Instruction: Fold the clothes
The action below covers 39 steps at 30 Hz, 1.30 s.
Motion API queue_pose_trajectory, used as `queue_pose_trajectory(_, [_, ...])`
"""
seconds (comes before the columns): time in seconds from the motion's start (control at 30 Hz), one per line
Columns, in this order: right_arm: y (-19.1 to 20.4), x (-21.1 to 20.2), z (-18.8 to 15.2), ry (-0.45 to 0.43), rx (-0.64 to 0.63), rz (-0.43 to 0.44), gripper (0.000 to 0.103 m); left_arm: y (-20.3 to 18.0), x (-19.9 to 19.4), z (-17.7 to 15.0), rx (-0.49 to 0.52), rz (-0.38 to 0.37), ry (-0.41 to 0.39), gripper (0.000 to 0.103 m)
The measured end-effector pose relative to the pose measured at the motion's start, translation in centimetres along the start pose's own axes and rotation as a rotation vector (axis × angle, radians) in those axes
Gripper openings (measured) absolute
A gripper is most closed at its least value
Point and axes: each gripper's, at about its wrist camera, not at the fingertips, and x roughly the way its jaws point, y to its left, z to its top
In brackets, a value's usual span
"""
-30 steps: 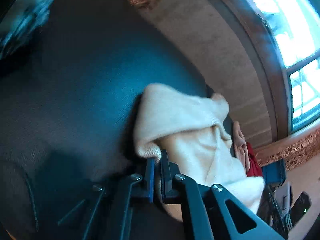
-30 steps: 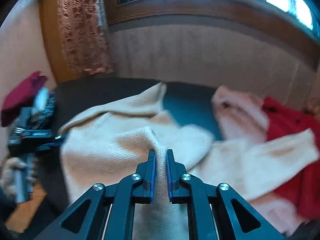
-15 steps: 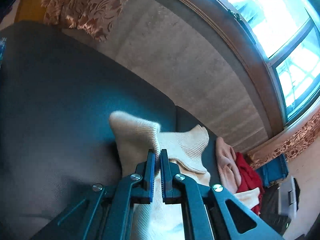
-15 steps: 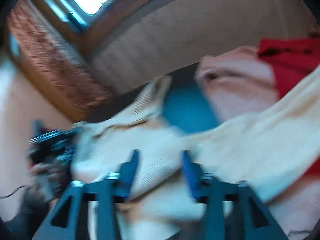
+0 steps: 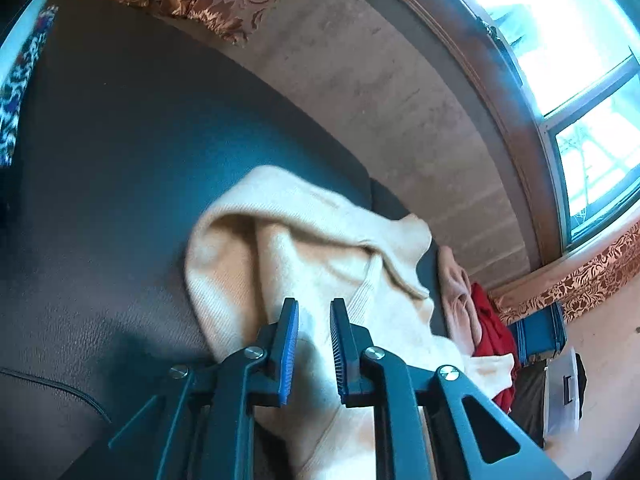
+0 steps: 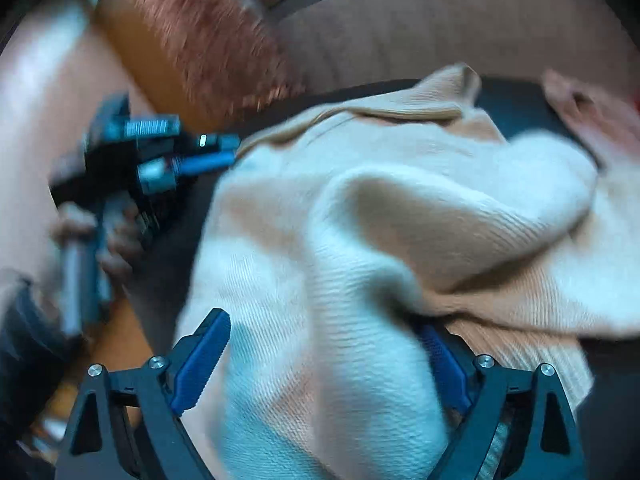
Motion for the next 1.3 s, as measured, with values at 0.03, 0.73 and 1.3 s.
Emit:
queue_pose_trajectory(0.03, [0.3,0.0,0.1,0.013,-0.027,-0.042,0.069,0.2,0.0,-0.1,0.006,0.008,-0.003,0.014])
queue_pose_trajectory(0.73, [-21.3,-11.9,7.8,-0.073,0.371,-0.53,0.044,0.0,-1.1,-5.6,0.077,-0.051,0.125,0.026])
queue_pose_trajectory(1.3, [-8.7,-14.2,0.6,-0.198,-0.014,-0.324,0.098,-5.4,4.5,-3.3,0.275,0.118,0.109,0.003])
